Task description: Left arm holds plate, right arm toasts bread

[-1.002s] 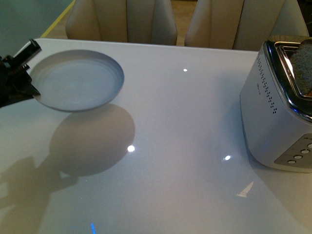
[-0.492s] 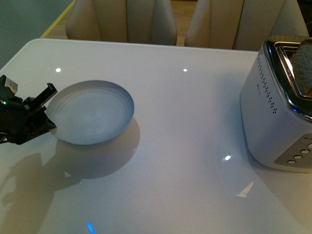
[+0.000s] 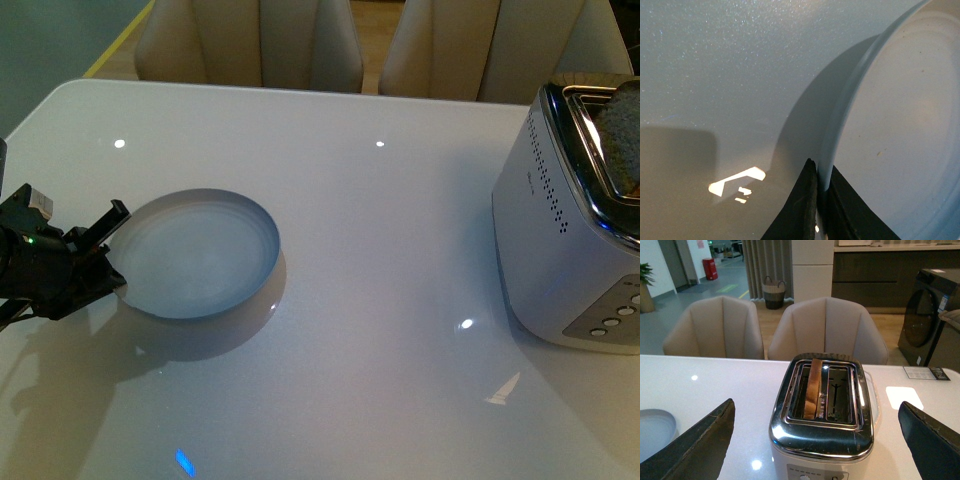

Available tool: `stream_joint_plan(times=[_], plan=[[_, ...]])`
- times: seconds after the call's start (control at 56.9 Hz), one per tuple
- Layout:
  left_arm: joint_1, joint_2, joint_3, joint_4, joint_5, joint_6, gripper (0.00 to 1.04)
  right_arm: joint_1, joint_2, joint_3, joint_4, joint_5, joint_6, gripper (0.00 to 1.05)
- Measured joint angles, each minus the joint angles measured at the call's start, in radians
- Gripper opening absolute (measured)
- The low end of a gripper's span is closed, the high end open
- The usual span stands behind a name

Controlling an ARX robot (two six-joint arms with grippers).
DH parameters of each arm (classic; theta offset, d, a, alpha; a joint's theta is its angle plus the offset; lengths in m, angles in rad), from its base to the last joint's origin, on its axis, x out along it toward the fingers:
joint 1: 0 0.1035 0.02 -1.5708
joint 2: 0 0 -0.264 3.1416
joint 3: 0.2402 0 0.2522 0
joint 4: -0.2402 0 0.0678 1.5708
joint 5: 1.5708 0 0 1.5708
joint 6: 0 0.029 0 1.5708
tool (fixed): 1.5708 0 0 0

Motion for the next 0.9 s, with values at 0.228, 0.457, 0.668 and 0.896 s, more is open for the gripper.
stream_joint_plan(times=[0.228, 0.457, 0.668, 0.896], plan=[[-0.002, 0.028, -0.004, -0.002, 0.003, 0.008, 0.03, 0.0, 0.0, 0.0, 0.0, 0.0, 0.0, 0.96], [-0.002, 0.028, -0.007, 0.001, -0.001, 0.013, 0.25, 0.0, 0.0, 0.0, 0.0, 0.0, 0.0, 0.96], [0.002, -0.011, -0.023, -0.002, -0.016, 0.039, 0.59, 0.0, 0.0, 0.0, 0.0, 0.0, 0.0, 0.96], [0.022, -0.177, -0.078, -0.019, -0.015, 0.073, 0.92, 0.0, 0.0, 0.0, 0.0, 0.0, 0.0, 0.96]])
